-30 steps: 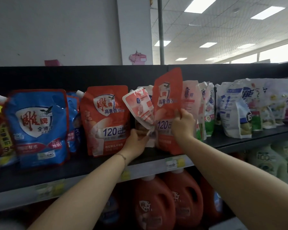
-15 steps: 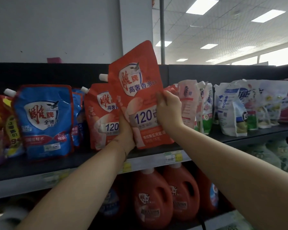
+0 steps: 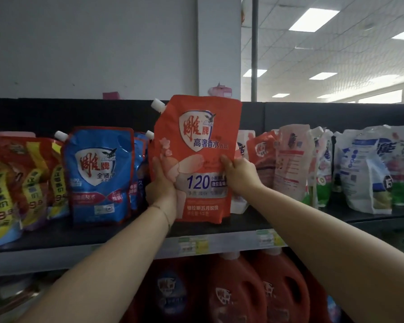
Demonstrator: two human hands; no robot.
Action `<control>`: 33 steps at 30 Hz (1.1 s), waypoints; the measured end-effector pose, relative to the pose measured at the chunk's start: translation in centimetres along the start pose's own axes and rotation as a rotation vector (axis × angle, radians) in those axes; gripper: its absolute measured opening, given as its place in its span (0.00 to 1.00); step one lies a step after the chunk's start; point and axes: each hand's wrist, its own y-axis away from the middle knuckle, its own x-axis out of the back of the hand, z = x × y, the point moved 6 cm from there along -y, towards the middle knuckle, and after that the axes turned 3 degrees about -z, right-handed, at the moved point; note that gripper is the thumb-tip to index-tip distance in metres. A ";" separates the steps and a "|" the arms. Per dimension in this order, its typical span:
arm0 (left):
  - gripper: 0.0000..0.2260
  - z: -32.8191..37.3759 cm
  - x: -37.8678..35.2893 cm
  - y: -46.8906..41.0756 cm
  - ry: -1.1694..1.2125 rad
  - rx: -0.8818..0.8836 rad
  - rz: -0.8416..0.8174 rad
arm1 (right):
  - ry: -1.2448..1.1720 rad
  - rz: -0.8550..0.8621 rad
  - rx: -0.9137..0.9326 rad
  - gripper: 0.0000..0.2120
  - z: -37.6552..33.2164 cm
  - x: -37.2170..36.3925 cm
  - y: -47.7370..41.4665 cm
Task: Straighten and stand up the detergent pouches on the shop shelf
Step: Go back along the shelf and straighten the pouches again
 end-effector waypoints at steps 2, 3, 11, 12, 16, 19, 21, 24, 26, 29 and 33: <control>0.37 0.1 0.5 -0.4 -0.042 -0.005 0.036 | -0.041 -0.001 0.002 0.22 0.2 -0.9 -0.5; 0.38 0.1 0.7 -0.8 -0.046 -0.010 0.052 | -0.072 0.001 -0.004 0.21 0.3 -1.3 -0.7; 0.37 -1.7 1.1 -3.3 -0.047 -0.003 0.101 | -0.176 0.001 -0.036 0.16 2.1 -5.0 -2.8; 0.37 -2.4 1.3 -3.9 -0.069 0.001 0.111 | -0.185 -0.016 -0.059 0.16 2.7 -5.7 -3.0; 0.26 -3.2 2.1 -4.3 -0.094 -0.059 0.217 | -0.132 -0.078 -0.069 0.15 4.8 -7.4 -3.0; 0.12 -1.3 1.8 -3.5 -0.195 -0.239 0.263 | -0.074 -0.083 -0.034 0.11 4.8 -7.2 -3.0; 0.08 -0.1 1.9 -3.3 -0.276 -0.348 0.286 | -0.044 -0.071 -0.006 0.11 4.6 -7.0 -2.9; 0.11 0.9 2.3 -3.2 -0.357 -0.456 0.296 | -0.024 -0.042 0.022 0.11 4.3 -6.6 -2.2; 0.12 1.8 2.4 -2.2 -0.421 -0.608 0.282 | 0.030 -0.001 0.045 0.11 4.2 -6.0 -1.6; 0.10 2.9 1.6 -0.2 -0.597 -0.868 0.183 | 0.218 0.029 0.122 0.10 3.8 -5.1 -0.7; 0.07 3.0 -1.2 2.7 -0.880 -1.142 -0.086 | 0.511 -0.038 0.324 0.08 3.1 -4.8 0.0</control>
